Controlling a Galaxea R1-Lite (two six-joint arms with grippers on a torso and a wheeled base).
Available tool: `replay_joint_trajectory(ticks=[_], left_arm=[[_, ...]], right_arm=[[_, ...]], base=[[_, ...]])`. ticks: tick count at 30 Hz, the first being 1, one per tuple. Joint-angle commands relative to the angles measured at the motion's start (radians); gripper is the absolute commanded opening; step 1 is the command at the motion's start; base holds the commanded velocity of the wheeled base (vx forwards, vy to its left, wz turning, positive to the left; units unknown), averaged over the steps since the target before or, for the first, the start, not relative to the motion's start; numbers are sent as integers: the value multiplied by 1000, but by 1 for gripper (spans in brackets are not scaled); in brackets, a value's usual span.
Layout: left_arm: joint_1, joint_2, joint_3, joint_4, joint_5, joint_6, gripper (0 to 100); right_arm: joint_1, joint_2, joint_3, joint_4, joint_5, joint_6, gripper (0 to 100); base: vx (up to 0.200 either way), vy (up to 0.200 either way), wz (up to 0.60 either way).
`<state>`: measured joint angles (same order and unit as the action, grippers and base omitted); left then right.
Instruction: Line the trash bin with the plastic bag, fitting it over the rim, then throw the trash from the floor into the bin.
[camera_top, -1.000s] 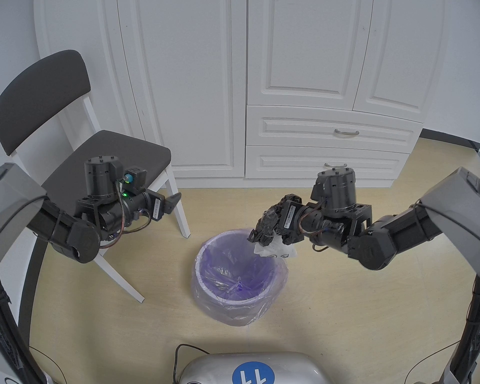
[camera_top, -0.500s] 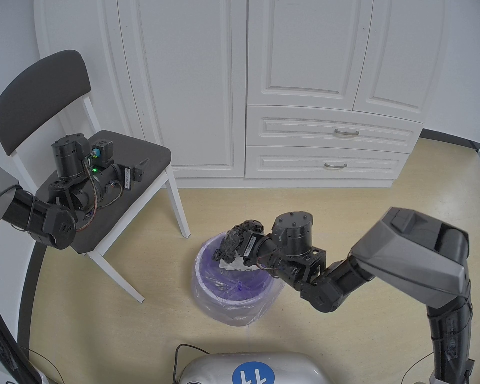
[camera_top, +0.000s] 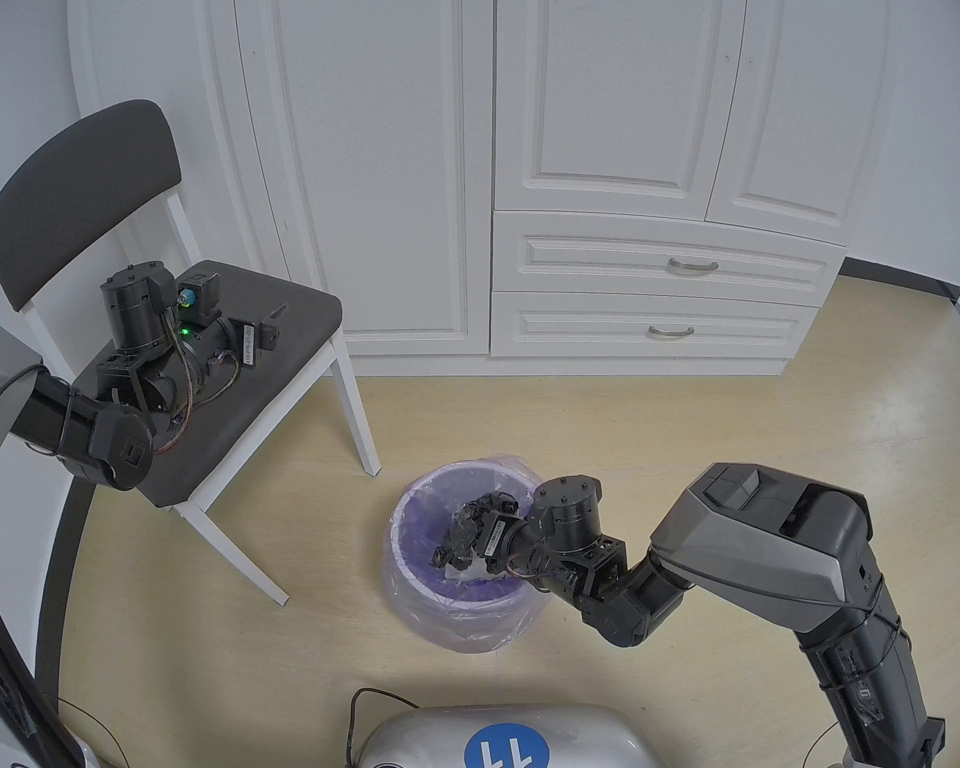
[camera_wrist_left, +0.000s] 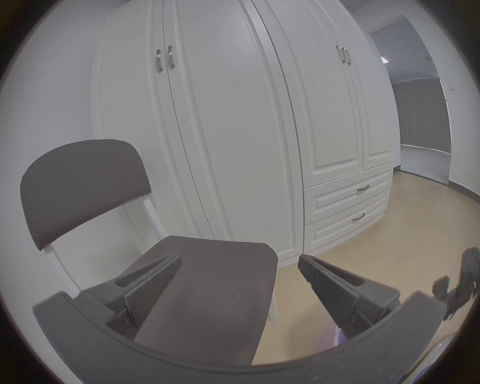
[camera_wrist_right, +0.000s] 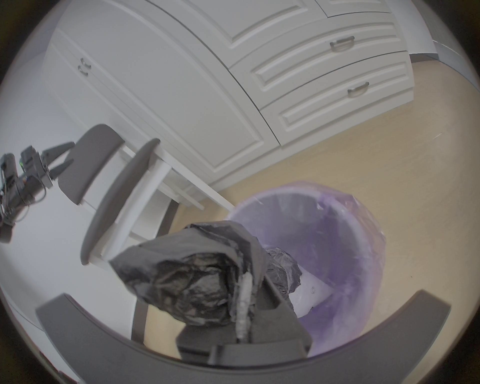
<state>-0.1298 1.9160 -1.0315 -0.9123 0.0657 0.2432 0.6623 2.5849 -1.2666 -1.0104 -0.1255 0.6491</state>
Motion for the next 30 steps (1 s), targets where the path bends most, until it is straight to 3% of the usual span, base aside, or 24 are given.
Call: replay_joint_trajectory(ticks=[1, 6, 14, 23, 30], left_arm=[[1, 11, -1, 0, 0, 1, 100], [1, 14, -4, 0, -1, 2, 100], [1, 17, -10, -2, 0, 2, 100], [-5, 43, -12, -2, 0, 7, 100], [-7, 55, -18, -22, 0, 7, 100]], right_arm=[[0, 27, 12, 12, 0, -8, 0], [0, -26, 0, 131, 1, 1, 0], [-46, 61, -83, 15, 3, 24, 0], [-26, 135, -109, 15, 12, -29, 0], [-30, 149, -145, 12, 3, -23, 0]], base=[[0, 0, 0], [0, 0, 0], [0, 0, 0], [0, 0, 0], [0, 0, 0]])
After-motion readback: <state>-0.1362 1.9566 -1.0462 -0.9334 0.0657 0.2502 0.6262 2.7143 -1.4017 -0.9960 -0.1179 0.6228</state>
